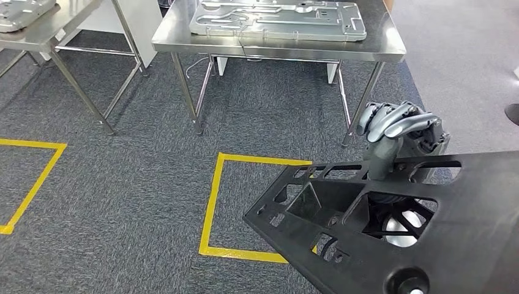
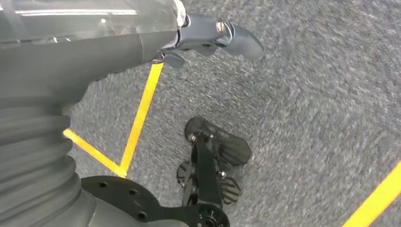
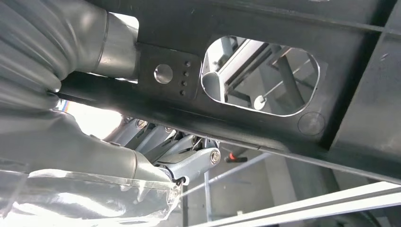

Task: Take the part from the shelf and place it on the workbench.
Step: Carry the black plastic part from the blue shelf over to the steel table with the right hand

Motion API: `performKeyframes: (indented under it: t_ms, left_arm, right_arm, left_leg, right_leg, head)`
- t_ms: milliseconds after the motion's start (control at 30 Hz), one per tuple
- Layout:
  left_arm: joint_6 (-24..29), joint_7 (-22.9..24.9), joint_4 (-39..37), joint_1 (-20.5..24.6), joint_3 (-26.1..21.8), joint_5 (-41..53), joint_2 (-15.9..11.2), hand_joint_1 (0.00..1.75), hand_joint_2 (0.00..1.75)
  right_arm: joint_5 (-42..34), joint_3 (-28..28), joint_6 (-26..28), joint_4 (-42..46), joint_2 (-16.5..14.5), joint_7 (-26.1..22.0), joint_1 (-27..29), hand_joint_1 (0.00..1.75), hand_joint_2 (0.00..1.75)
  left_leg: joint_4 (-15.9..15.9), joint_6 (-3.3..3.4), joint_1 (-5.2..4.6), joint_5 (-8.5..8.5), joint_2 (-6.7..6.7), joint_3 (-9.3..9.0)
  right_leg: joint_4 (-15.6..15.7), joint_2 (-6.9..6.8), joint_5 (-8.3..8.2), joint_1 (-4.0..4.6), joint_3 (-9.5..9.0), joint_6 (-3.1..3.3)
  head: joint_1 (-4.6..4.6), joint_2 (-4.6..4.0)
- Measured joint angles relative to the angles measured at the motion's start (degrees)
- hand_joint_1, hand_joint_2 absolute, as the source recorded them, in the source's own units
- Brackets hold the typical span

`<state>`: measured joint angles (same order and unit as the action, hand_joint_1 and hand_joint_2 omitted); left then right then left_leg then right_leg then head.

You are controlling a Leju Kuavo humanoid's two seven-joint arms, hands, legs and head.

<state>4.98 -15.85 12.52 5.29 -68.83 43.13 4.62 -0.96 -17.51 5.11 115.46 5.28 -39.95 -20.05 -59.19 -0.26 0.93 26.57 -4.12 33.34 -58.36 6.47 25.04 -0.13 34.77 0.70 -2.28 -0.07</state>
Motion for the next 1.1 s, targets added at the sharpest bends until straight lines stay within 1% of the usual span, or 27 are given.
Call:
performKeyframes:
  t_ms: [33,67,100,133,167,233,267,300,333,367,400,433,467,500,567,633,667,700,767,800,833,867,900,933,1000,1033,1100]
  left_arm:
    - [0.0,0.0,0.0,0.0,0.0,0.0,0.0,0.00,1.75]
    - [-0.1,0.1,0.0,0.1,0.0,-0.1,0.0,0.00,1.75]
    - [-0.2,0.1,0.0,0.2,0.0,-0.1,0.0,0.00,1.75]
    - [-0.3,0.1,0.0,0.3,0.0,-0.2,0.0,0.00,1.75]
    - [-0.5,0.2,0.0,0.3,0.0,-0.2,0.1,0.00,1.75]
    - [-1.0,0.4,0.0,0.2,-0.1,-0.2,0.1,0.00,1.75]
    - [-1.2,0.6,0.0,0.1,-0.1,-0.2,0.1,0.00,1.75]
    - [-1.3,0.8,0.0,0.1,-0.1,-0.2,0.1,0.00,1.75]
    - [-1.5,1.0,0.0,0.1,-0.1,-0.2,0.1,0.00,1.75]
    - [-1.6,1.1,0.0,0.1,-0.1,-0.1,0.1,0.00,1.75]
    - [-1.8,1.2,0.0,0.1,-0.1,0.0,0.1,0.00,1.75]
    - [-1.9,1.3,0.0,0.1,-0.1,0.0,0.1,0.00,1.75]
    - [-2.0,1.3,0.0,0.1,-0.1,0.1,0.1,0.00,1.75]
    - [-2.1,1.3,0.0,0.2,-0.1,0.1,0.1,0.00,1.75]
    - [-2.2,1.3,0.0,0.2,-0.1,0.1,0.1,0.00,1.75]
    - [-2.4,1.4,0.0,0.2,-0.1,0.1,0.1,0.00,1.75]
    - [-2.5,1.4,0.0,0.2,-0.1,0.1,0.0,0.00,1.75]
    - [-2.6,1.4,0.0,0.2,-0.1,0.1,0.0,0.00,1.75]
    - [-2.7,1.4,0.0,0.1,-0.1,0.2,0.0,0.00,1.75]
    - [-2.8,1.3,0.0,0.1,-0.1,0.2,0.0,0.00,1.75]
    - [-2.7,1.2,0.0,0.0,-0.1,0.2,0.0,0.00,1.75]
    - [-2.7,1.1,0.0,0.0,-0.1,0.2,-0.1,0.00,1.75]
    - [-2.6,1.0,0.0,0.0,-0.1,0.2,-0.1,0.00,1.75]
    - [-2.5,0.8,0.0,0.0,-0.1,0.2,-0.1,0.00,1.75]
    - [-2.4,0.4,0.0,0.0,-0.1,0.2,-0.2,0.00,1.75]
    - [-2.4,0.2,0.0,0.1,-0.1,0.2,-0.3,0.00,1.75]
    - [-2.5,-0.1,0.0,0.1,-0.1,0.2,-0.3,0.00,1.75]
  right_arm:
    - [0.0,0.0,0.0,-0.1,0.0,0.0,-0.1,1.75,1.75]
    - [0.0,0.0,0.0,-0.2,0.0,0.0,-0.3,1.75,1.75]
    - [0.0,-0.1,0.1,-0.2,-0.1,0.0,-0.4,1.75,1.75]
    - [0.0,-0.1,0.1,-0.3,-0.1,0.0,-0.7,1.75,1.75]
    - [0.0,-0.1,0.1,-0.4,-0.1,0.0,-1.2,1.75,1.75]
    - [0.1,-0.2,0.4,-0.6,-0.1,0.0,-1.8,1.75,1.75]
    - [0.2,-0.2,0.8,-0.8,-0.1,0.0,-1.9,1.75,1.75]
    - [0.5,-0.3,1.2,-1.0,-0.1,0.0,-1.8,1.75,1.75]
    - [0.9,-0.3,1.6,-1.2,-0.1,0.0,-1.7,1.75,1.75]
    - [1.3,-0.4,2.0,-1.4,-0.1,0.0,-1.7,1.75,1.75]
    - [1.6,-0.4,2.4,-1.6,-0.1,0.0,-1.7,1.75,1.75]
    - [1.9,-0.5,2.7,-1.6,-0.1,0.0,-1.7,1.75,1.75]
    - [2.0,-0.6,2.9,-1.7,-0.1,0.0,-1.7,1.75,1.75]
    - [2.1,-0.6,3.1,-1.7,-0.1,0.0,-1.7,1.75,1.75]
    - [2.2,-0.8,3.4,-1.8,-0.1,0.0,-1.6,1.75,1.75]
    - [2.3,-0.8,3.7,-1.8,-0.1,0.0,-1.5,1.75,1.75]
    - [2.3,-0.8,3.8,-1.8,-0.1,0.0,-1.6,1.75,1.75]
    - [2.3,-0.8,3.9,-1.8,-0.1,0.0,-1.5,1.75,1.75]
    - [2.3,-0.8,4.1,-1.8,-0.2,0.0,-1.4,1.75,1.75]
    - [2.3,-0.8,4.1,-1.8,-0.2,0.0,-1.2,1.75,1.75]
    - [2.3,-0.8,4.2,-1.9,-0.2,0.0,-1.0,1.75,1.75]
    - [2.3,-0.9,4.2,-1.9,-0.2,0.0,-0.9,1.75,1.75]
    - [2.3,-0.9,4.2,-1.9,-0.2,0.0,-0.8,1.75,1.75]
    - [2.3,-0.9,4.3,-1.9,-0.2,0.0,-0.8,1.75,1.75]
    - [2.2,-0.9,4.5,-1.9,-0.2,0.0,-0.8,1.75,1.75]
    - [2.2,-0.9,4.7,-2.0,-0.2,0.0,-0.9,1.75,1.75]
    - [2.2,-1.0,5.0,-2.0,-0.2,0.0,-0.9,1.75,1.75]
  left_leg:
    - [0.8,0.19,-0.10,0.07,-0.50,-0.34]
    - [1.1,0.31,-0.20,0.01,-0.05,-0.51]
    - [1.4,0.59,-0.17,-0.17,0.56,-0.68]
    - [1.7,0.89,-0.08,-0.37,1.20,-0.91]
    - [2.1,1.21,0.04,-0.53,1.95,-1.13]
    - [2.5,1.59,0.06,-0.59,3.24,-1.38]
    - [2.5,1.68,0.02,-0.53,3.85,-1.38]
    - [2.5,1.66,0.00,-0.48,4.32,-1.37]
    - [2.4,1.60,0.02,-0.42,4.78,-1.38]
    - [2.4,1.48,0.05,-0.32,5.11,-1.42]
    - [2.3,1.29,0.09,-0.19,5.32,-1.50]
    - [2.1,1.06,0.13,-0.02,5.48,-1.57]
    - [1.9,0.76,0.04,0.18,5.58,-1.58]
    - [1.8,0.45,-0.05,0.33,5.64,-1.59]
    - [1.8,-0.27,-0.23,0.47,5.77,-1.63]
    - [1.6,-0.98,-0.06,0.81,5.73,-1.74]
    - [0.6,-1.24,0.04,1.58,5.55,-1.39]
    - [-1.7,-1.42,0.13,2.94,5.27,-0.43]
    - [-9.3,-1.63,0.21,6.58,4.84,3.21]
    - [-12.9,-1.70,0.22,7.80,4.75,5.09]
    - [-14.9,-1.71,0.22,8.00,4.72,6.24]
    - [-14.6,-1.64,0.22,7.06,4.71,6.34]
    - [-12.1,-1.47,0.21,5.14,4.69,5.31]
    - [-8.0,-1.20,0.21,2.83,4.59,3.52]
    - [-0.9,-0.60,0.00,0.12,4.25,0.35]
    - [0.8,-0.33,-0.14,-0.20,4.10,-0.35]
    - [1.3,0.17,-0.26,-0.08,4.04,-0.46]
  right_leg:
    - [0.0,0.60,-0.06,-0.17,0.19,-0.38]
    - [0.1,1.24,-0.18,-0.32,0.34,-0.82]
    - [0.2,1.24,-0.24,-0.41,0.40,-1.19]
    - [-0.1,0.26,0.00,-0.34,0.55,-1.56]
    - [-1.4,-1.35,0.81,-0.26,1.12,-1.91]
    - [-7.2,-4.88,4.03,-0.33,3.93,-2.65]
    - [-11.0,-5.60,5.71,-0.55,5.87,-3.03]
    - [-13.9,-5.88,6.62,-0.81,7.35,-3.35]
    - [-15.1,-6.03,6.51,-1.06,7.92,-3.63]
    - [-13.9,-6.18,5.31,-1.28,7.27,-3.83]
    - [-10.6,-6.40,3.42,-1.45,5.54,-3.94]
    - [-6.5,-6.79,1.79,-1.52,3.38,-3.90]
    - [-3.0,-7.08,0.60,-1.42,1.57,-3.63]
    - [-0.8,-7.27,0.07,-1.29,0.43,-3.24]
    - [0.0,-7.13,0.13,-0.88,0.08,-2.28]
    - [0.3,-6.85,0.08,-0.95,-0.10,-1.44]
    - [0.5,-6.76,0.03,-1.03,-0.28,-0.99]
    - [0.7,-6.71,-0.01,-1.13,-0.46,-0.59]
    - [0.7,-6.56,0.08,-0.94,-0.55,-0.07]
    - [0.7,-6.41,0.12,-0.81,-0.56,0.04]
    - [0.7,-6.22,0.15,-0.70,-0.61,0.09]
    - [0.7,-6.03,0.19,-0.61,-0.69,0.10]
    - [0.7,-5.84,0.25,-0.57,-0.82,0.05]
    - [0.6,-5.66,0.33,-0.54,-0.97,-0.05]
    - [0.4,-5.39,0.51,-0.33,-1.01,-0.49]
    - [0.4,-5.31,0.56,-0.27,-0.93,-0.78]
    - [0.4,-5.23,0.52,-0.28,-0.80,-1.46]
  head:
    - [0.00,0.01]
    - [-0.01,0.01]
    - [-0.01,0.01]
    - [-0.01,0.01]
    - [0.00,0.00]
    - [0.01,0.00]
    - [0.01,0.00]
    - [0.01,0.00]
    - [0.01,0.00]
    - [0.01,0.00]
    - [0.01,0.00]
    - [0.01,0.00]
    - [0.01,0.00]
    - [0.01,0.00]
    - [0.00,0.01]
    - [0.00,0.01]
    - [0.00,0.01]
    - [0.00,0.00]
    - [0.00,0.00]
    - [0.00,0.00]
    - [0.00,0.00]
    - [0.00,0.00]
    - [-0.01,0.00]
    - [-0.01,0.00]
    - [0.00,0.01]
    - [0.01,0.01]
    - [0.01,0.01]
